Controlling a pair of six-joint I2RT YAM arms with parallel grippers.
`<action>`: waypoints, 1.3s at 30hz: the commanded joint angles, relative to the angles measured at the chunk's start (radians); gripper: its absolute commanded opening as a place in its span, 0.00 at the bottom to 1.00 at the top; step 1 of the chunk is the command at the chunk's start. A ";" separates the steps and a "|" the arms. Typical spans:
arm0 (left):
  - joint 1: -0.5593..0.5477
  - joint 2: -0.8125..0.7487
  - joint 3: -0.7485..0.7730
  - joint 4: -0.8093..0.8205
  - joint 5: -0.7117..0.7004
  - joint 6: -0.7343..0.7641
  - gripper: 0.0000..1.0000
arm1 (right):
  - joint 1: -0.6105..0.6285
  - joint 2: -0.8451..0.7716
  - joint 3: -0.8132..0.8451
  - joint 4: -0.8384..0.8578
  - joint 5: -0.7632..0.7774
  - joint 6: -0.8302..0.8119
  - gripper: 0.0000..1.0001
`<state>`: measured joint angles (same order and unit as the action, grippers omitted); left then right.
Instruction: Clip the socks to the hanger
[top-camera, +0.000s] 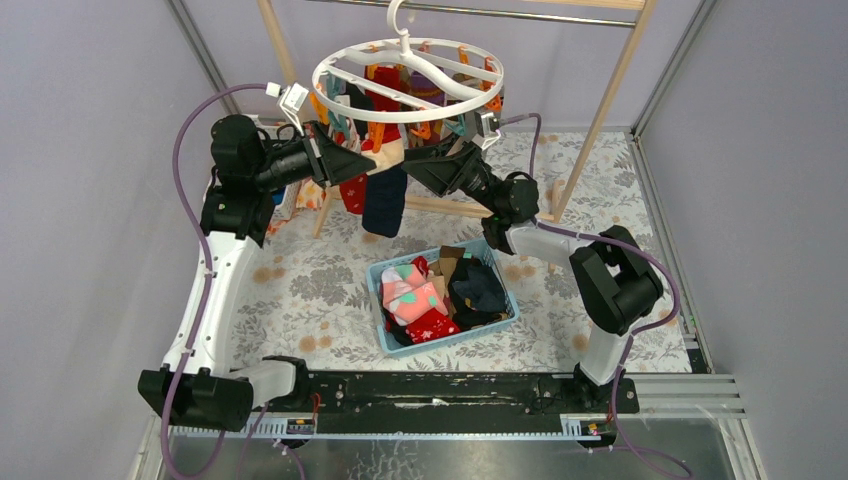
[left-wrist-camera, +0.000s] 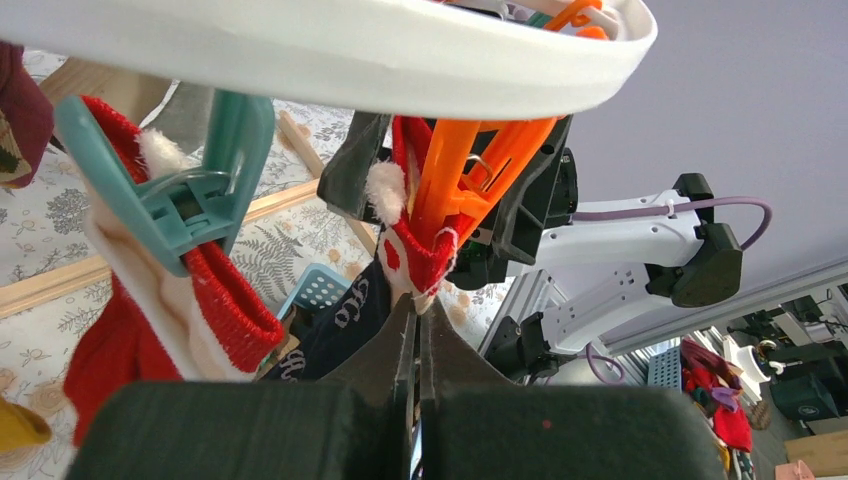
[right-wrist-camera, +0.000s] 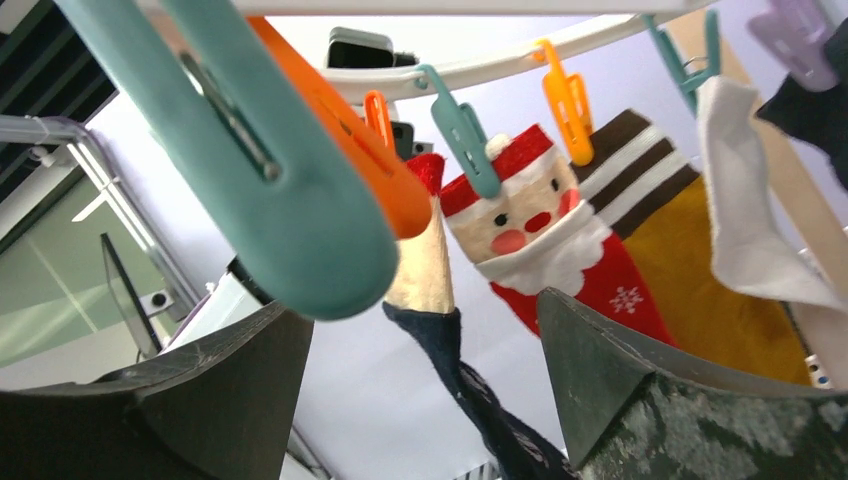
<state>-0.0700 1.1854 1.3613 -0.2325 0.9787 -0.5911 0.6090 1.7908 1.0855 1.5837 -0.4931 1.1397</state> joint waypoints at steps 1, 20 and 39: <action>0.009 -0.030 0.042 -0.033 -0.025 0.057 0.00 | -0.014 -0.051 0.001 0.132 0.072 -0.054 0.89; 0.009 -0.034 0.078 -0.126 -0.066 0.138 0.00 | -0.058 0.015 0.157 0.136 0.090 0.041 0.82; 0.009 -0.044 0.084 -0.134 -0.051 0.139 0.00 | 0.029 0.063 0.215 0.136 0.060 0.001 0.78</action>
<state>-0.0689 1.1652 1.4132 -0.3634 0.9165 -0.4641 0.6006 1.8584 1.2594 1.5913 -0.4137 1.1797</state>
